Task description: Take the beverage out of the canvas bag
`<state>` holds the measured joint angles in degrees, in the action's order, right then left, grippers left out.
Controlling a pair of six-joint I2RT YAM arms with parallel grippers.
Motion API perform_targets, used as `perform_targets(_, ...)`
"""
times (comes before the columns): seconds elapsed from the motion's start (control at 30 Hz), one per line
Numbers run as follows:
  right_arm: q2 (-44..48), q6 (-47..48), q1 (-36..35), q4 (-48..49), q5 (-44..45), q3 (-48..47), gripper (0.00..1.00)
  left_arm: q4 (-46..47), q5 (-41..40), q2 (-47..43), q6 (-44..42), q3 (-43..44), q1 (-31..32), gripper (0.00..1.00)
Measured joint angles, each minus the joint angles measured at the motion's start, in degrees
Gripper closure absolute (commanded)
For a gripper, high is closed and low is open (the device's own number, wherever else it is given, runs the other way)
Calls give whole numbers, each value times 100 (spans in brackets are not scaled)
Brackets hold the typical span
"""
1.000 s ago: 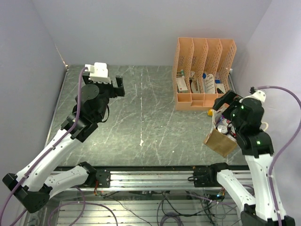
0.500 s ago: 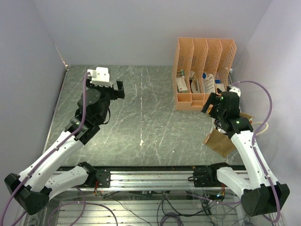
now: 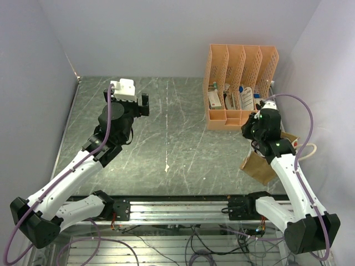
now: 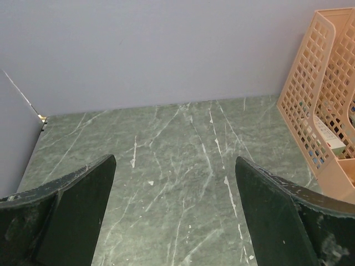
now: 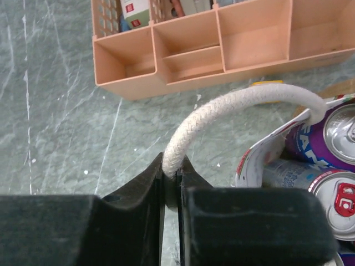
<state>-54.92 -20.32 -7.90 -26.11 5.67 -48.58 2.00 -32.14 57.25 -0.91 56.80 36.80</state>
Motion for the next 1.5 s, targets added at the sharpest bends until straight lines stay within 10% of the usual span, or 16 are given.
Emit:
perform_targets(1.1,828,-203,-166,-973,-2911,205,100,31,-61,125,-37,-39,0,1)
perform_targets(1.5,-557,-588,-3536,-254,-1770,-146,100,26,-61,181,-39,-39,0,1)
